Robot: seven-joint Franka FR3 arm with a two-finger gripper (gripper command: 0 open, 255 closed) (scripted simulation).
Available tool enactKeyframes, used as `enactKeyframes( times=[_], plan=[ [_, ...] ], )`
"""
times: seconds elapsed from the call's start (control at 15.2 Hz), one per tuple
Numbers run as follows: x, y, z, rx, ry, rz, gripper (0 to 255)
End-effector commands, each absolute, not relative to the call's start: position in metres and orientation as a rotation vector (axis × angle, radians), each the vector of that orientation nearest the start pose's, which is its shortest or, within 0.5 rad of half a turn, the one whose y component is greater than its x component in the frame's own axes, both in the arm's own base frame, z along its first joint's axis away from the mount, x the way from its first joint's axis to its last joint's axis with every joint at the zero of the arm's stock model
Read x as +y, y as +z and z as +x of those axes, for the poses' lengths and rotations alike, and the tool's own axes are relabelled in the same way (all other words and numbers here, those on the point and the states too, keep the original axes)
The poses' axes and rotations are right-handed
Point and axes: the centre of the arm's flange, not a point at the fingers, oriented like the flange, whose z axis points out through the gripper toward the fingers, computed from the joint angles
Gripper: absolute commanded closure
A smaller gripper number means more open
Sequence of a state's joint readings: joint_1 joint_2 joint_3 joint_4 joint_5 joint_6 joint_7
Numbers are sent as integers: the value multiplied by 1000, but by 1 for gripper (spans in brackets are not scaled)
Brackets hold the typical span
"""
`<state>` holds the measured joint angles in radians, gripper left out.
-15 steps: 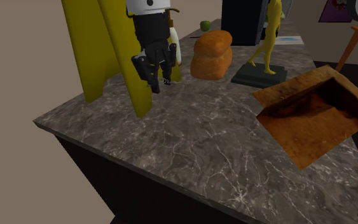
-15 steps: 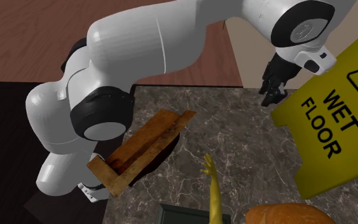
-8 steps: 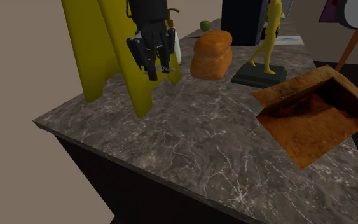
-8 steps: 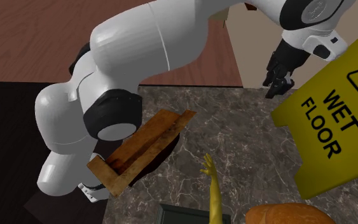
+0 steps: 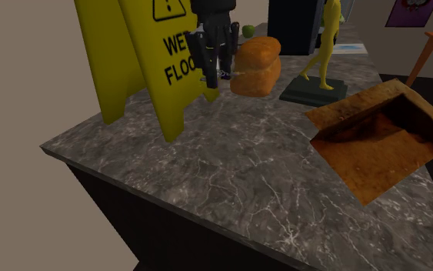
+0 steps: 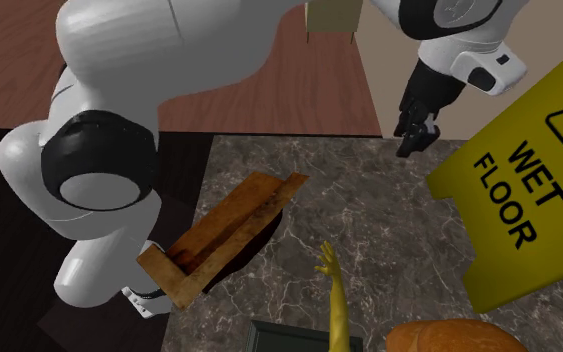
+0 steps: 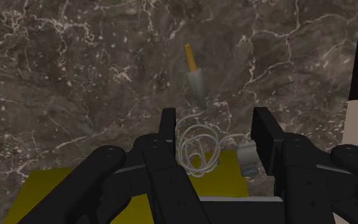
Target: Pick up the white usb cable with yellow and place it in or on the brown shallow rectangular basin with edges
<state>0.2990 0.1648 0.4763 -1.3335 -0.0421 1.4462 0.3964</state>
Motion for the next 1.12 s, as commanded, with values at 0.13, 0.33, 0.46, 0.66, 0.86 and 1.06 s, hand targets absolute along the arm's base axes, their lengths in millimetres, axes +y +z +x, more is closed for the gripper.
enactKeyframes(
  times=[0.13, 0.33, 0.46, 0.66, 0.86, 1.06],
  plan=[
    [349, 641, 411, -576, 75, -3078, 255],
    [318, 642, 386, -576, 75, -3078, 255],
    [297, 642, 370, -576, 75, -3078, 255],
    [266, 642, 345, -576, 75, -3078, 255],
    [235, 643, 321, -576, 75, -3078, 255],
    [204, 644, 296, -576, 75, -3078, 255]
  ],
)
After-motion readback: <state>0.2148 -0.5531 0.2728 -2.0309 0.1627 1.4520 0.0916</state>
